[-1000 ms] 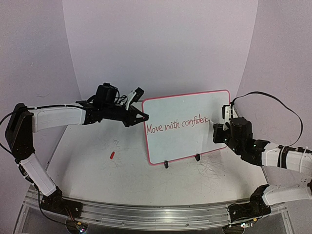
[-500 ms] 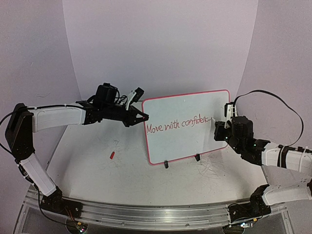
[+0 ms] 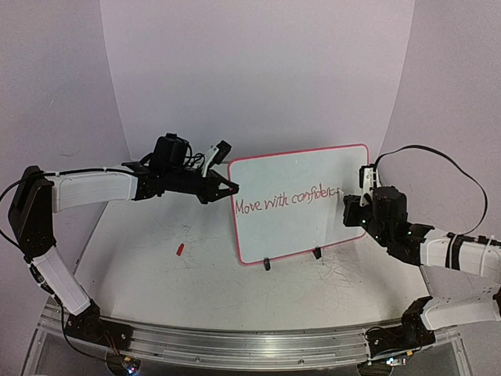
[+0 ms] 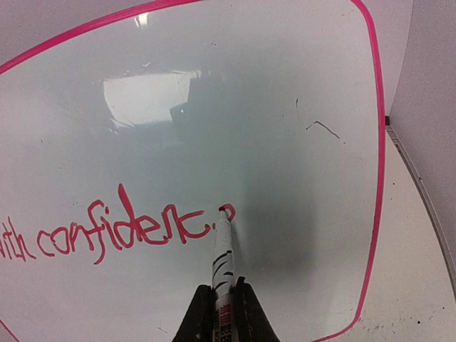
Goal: Write a sentence on the whiteboard
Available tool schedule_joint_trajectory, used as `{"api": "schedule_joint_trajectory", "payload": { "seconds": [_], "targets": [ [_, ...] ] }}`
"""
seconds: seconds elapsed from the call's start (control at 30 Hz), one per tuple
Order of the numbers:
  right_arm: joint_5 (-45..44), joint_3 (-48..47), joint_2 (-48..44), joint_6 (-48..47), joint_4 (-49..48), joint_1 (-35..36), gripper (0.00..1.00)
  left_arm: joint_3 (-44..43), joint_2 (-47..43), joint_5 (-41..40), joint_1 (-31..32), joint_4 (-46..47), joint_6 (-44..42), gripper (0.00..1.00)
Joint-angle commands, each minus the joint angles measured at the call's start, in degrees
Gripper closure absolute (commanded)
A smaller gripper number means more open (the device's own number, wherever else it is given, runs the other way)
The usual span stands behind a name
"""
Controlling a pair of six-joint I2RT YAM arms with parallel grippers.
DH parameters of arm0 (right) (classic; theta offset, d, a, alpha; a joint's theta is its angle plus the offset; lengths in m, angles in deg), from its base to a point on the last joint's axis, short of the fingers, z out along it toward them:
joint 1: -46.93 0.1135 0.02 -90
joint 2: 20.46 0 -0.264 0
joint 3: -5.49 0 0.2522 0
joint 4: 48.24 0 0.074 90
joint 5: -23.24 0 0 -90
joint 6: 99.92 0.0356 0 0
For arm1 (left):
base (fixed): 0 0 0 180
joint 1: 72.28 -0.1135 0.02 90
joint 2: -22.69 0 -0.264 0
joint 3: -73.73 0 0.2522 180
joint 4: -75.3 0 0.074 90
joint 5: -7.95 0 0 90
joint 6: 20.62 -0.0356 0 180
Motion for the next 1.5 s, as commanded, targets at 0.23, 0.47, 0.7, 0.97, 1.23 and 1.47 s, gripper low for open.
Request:
{"api": "schedule_joint_trajectory", "payload": {
  "seconds": [0.23, 0.47, 0.7, 0.97, 1.23, 1.47],
  "targets": [
    [2.42, 0.59, 0.26, 1.92, 2.23, -0.25, 1.0, -0.33, 1.01, -9.37, 0.1, -5.05, -7.43, 1.0],
    [1.44, 1.23, 0.18, 2.48, 3.18, -0.24, 1.0, -0.35, 1.04, -9.29, 0.14, -5.04, -7.42, 1.0],
    [-3.77, -0.03, -0.45, 2.11, 2.61, -0.25, 1.0, -0.26, 0.92, -9.32, 0.14, -5.05, -7.46, 1.0],
    [2.95, 1.46, -7.92, 0.3, 1.57, -0.27, 1.0, 0.08, 0.95, -10.62, 0.23, -5.19, -7.99, 1.0],
    [-0.75, 4.84, -14.58, -0.93, 3.18, -0.36, 1.0, -0.4, 1.61, -10.35, 0.25, -5.26, -7.91, 1.0],
    [-2.55, 2.13, -11.28, -2.85, 4.16, -0.48, 1.0, -0.1, 1.2, -10.55, 0.23, -5.33, -7.96, 1.0]
  ]
}}
